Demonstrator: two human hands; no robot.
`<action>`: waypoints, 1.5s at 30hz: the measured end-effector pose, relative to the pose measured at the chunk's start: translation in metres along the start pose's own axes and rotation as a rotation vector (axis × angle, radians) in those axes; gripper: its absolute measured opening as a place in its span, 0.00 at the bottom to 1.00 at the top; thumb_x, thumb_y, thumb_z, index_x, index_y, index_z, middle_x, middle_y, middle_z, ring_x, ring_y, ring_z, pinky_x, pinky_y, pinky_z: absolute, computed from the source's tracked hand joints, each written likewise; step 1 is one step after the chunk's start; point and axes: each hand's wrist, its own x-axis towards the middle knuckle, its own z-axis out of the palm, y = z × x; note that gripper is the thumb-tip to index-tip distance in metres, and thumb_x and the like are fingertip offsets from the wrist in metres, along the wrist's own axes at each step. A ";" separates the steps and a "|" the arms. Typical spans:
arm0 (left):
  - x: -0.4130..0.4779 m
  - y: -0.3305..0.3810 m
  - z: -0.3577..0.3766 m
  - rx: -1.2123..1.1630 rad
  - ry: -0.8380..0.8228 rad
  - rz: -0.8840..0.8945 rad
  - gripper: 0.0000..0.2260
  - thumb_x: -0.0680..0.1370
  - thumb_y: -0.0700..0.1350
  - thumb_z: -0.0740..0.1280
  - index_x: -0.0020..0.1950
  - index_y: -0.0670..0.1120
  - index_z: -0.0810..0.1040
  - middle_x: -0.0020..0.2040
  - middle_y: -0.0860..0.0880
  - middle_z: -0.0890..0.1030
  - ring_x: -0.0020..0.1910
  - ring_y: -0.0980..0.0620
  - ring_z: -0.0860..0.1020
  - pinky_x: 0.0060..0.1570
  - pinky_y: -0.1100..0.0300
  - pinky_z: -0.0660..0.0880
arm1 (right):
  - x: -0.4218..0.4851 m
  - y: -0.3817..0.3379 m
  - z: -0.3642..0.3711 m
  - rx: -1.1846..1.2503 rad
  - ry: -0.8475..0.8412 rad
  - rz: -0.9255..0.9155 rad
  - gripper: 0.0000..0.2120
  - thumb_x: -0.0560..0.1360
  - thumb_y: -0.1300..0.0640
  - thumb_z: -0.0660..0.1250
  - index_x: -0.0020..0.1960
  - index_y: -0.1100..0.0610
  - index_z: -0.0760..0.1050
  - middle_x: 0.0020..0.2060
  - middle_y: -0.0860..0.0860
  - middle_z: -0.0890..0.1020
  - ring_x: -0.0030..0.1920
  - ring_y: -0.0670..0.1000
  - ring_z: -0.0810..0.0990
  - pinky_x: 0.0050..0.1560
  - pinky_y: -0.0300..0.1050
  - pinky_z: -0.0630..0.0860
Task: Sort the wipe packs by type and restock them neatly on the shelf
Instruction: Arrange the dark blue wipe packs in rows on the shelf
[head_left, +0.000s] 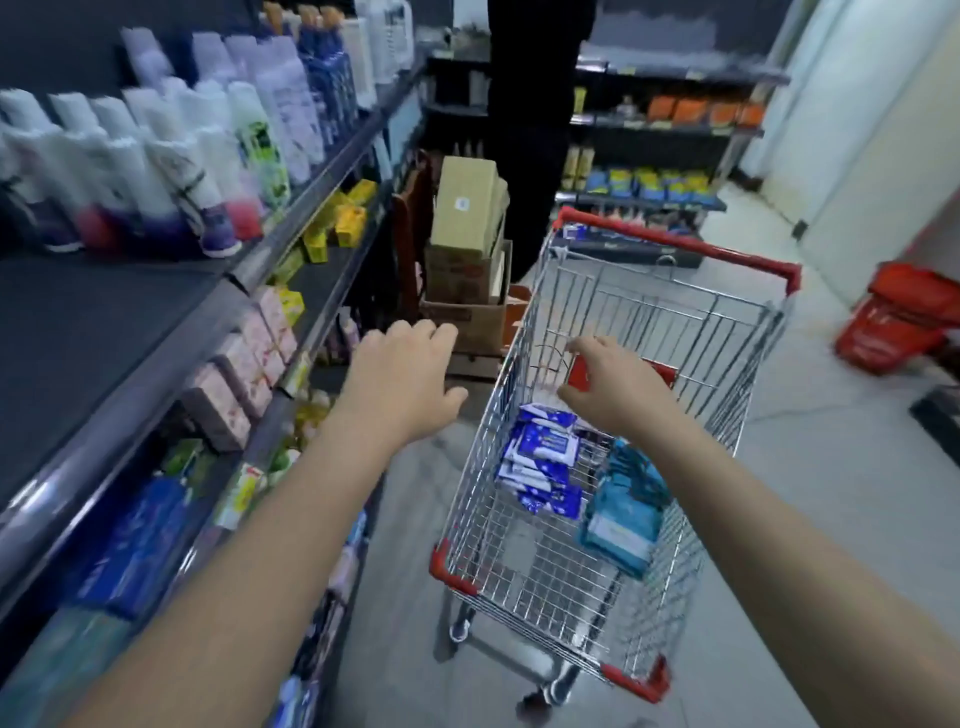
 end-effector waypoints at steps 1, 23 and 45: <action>0.013 0.017 0.010 -0.006 -0.006 0.027 0.26 0.76 0.59 0.62 0.68 0.47 0.66 0.63 0.47 0.73 0.62 0.45 0.72 0.58 0.50 0.69 | 0.003 0.021 0.007 0.009 -0.026 0.035 0.27 0.75 0.48 0.67 0.71 0.51 0.64 0.63 0.53 0.74 0.61 0.56 0.75 0.59 0.55 0.76; 0.286 0.225 0.390 -0.227 -0.516 -0.493 0.22 0.77 0.51 0.64 0.67 0.42 0.65 0.63 0.43 0.74 0.61 0.42 0.74 0.56 0.52 0.70 | 0.273 0.293 0.286 0.181 -0.648 0.032 0.24 0.80 0.49 0.58 0.70 0.61 0.62 0.64 0.63 0.72 0.61 0.64 0.72 0.57 0.54 0.70; 0.329 0.217 0.507 -0.720 -0.226 -0.895 0.19 0.75 0.42 0.68 0.64 0.38 0.72 0.61 0.39 0.74 0.61 0.40 0.72 0.59 0.52 0.70 | 0.323 0.309 0.431 0.868 -0.423 0.941 0.19 0.69 0.53 0.76 0.55 0.61 0.78 0.53 0.59 0.82 0.51 0.56 0.81 0.54 0.51 0.78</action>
